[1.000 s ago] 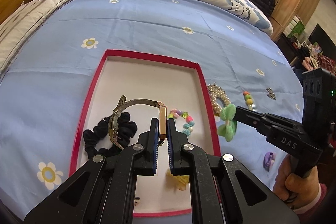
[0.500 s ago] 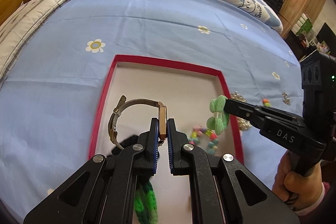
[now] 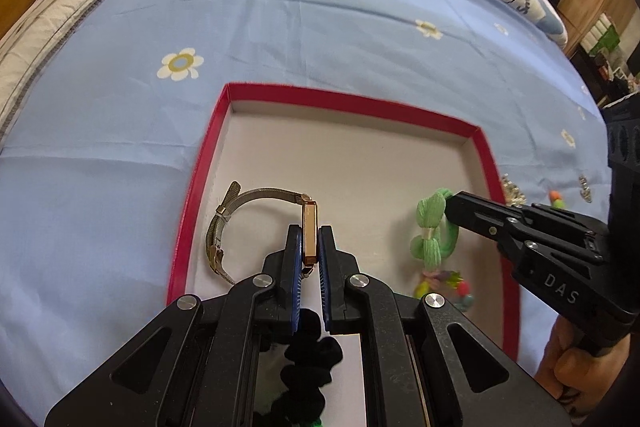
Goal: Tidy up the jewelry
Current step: 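Open the right tool to drop the green hair tie while the left tool releases the watch into the tray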
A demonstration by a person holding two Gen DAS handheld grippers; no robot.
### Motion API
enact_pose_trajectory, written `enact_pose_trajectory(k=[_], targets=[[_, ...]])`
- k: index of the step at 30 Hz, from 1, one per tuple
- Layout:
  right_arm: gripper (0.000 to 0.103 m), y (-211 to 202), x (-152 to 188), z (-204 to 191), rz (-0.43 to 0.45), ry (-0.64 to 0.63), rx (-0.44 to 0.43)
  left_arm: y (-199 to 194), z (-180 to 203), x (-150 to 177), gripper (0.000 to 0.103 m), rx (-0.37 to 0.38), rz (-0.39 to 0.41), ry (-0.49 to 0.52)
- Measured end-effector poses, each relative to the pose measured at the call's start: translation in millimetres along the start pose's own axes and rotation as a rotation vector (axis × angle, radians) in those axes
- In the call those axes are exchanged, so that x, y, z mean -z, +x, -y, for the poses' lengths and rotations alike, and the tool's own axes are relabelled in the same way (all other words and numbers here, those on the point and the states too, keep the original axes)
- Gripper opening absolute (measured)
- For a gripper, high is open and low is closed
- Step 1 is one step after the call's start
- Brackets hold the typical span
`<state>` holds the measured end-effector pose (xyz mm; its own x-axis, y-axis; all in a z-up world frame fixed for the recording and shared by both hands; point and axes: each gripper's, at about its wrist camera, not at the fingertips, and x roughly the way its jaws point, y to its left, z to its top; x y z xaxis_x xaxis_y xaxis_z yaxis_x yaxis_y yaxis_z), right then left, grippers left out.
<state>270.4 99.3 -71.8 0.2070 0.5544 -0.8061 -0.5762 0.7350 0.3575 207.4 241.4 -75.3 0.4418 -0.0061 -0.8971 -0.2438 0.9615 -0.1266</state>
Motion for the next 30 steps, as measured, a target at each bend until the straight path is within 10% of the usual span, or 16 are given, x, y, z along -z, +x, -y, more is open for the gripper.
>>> enact_pose_trajectory(k=[11, 18, 30], targets=[[0.009, 7, 0, 0, -0.028, -0.004, 0.014, 1, 0, -1, 0.009, -0.013, -0.016, 0.005], [0.024, -1, 0, 0, -0.022, 0.010, 0.008, -14, -1, 2, 0.034, -0.039, 0.016, -0.006], [0.036, -74, 27, 20, 0.093, 0.089, -0.035, -62, 19, 20, 0.040, 0.014, 0.085, -0.023]])
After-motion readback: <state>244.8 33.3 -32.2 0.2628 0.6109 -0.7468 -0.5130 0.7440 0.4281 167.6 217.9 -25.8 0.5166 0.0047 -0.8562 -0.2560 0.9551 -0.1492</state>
